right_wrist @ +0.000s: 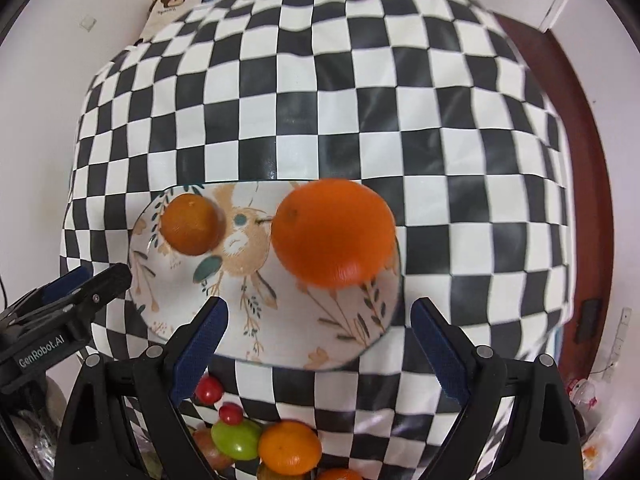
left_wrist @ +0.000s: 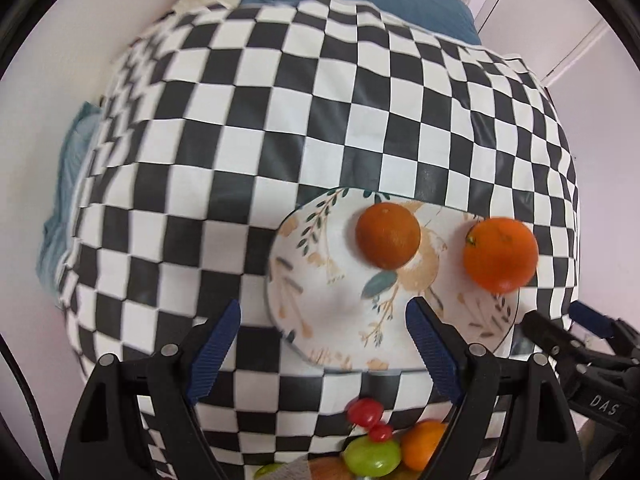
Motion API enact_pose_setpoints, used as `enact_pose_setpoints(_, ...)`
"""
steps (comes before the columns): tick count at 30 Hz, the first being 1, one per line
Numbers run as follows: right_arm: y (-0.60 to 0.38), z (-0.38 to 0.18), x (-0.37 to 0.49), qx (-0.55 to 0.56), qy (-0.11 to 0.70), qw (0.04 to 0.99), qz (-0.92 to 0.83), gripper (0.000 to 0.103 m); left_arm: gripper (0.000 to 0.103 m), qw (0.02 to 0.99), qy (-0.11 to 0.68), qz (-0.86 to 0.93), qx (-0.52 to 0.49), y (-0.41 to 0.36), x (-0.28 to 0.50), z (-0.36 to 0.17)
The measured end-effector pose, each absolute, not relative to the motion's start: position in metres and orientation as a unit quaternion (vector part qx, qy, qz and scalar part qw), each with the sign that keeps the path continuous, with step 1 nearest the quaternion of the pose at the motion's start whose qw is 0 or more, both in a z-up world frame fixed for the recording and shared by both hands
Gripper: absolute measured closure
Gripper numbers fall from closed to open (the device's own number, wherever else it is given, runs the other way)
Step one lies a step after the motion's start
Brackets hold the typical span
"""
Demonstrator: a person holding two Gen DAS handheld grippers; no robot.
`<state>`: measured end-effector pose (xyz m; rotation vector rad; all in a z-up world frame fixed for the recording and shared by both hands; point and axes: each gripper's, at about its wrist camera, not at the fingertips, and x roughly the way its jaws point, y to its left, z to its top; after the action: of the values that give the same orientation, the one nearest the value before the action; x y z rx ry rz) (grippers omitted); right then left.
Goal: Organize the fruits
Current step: 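Carry both oranges to the floral plate and release them onto it, then grasp a green apple with the left tool while the right tool grasps a tangerine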
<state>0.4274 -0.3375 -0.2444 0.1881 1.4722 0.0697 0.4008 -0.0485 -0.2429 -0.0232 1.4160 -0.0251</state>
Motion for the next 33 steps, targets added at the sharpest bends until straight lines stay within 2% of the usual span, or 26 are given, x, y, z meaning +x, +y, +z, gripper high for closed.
enact_pose_setpoints(11,-0.299,-0.192,0.348,0.077,0.623,0.779,0.008,0.008,0.018,0.800,0.599,-0.018,0.027,-0.072,0.330,-0.181)
enact_pose_setpoints(23,-0.277,-0.141,0.271,0.096,0.577,0.810,0.033,0.008,0.018,0.823,0.568,-0.030,0.005,-0.045,0.262,-0.135)
enact_pose_setpoints(27,-0.279,-0.144,0.246,0.122,0.581,0.804,0.033,0.008,0.018,0.816,0.577,-0.032,-0.002,-0.032,0.243,-0.138)
enact_pose_setpoints(31,-0.287,-0.176,0.220,0.150,0.614,0.774,0.025,0.008,0.018,0.795,0.606,-0.031,0.005,-0.018,0.228,-0.166)
enact_pose_setpoints(33,-0.292,-0.196,0.211,0.161,0.632,0.758,0.018,0.008,0.010,0.778,0.628,-0.028,0.006,-0.010,0.223,-0.188)
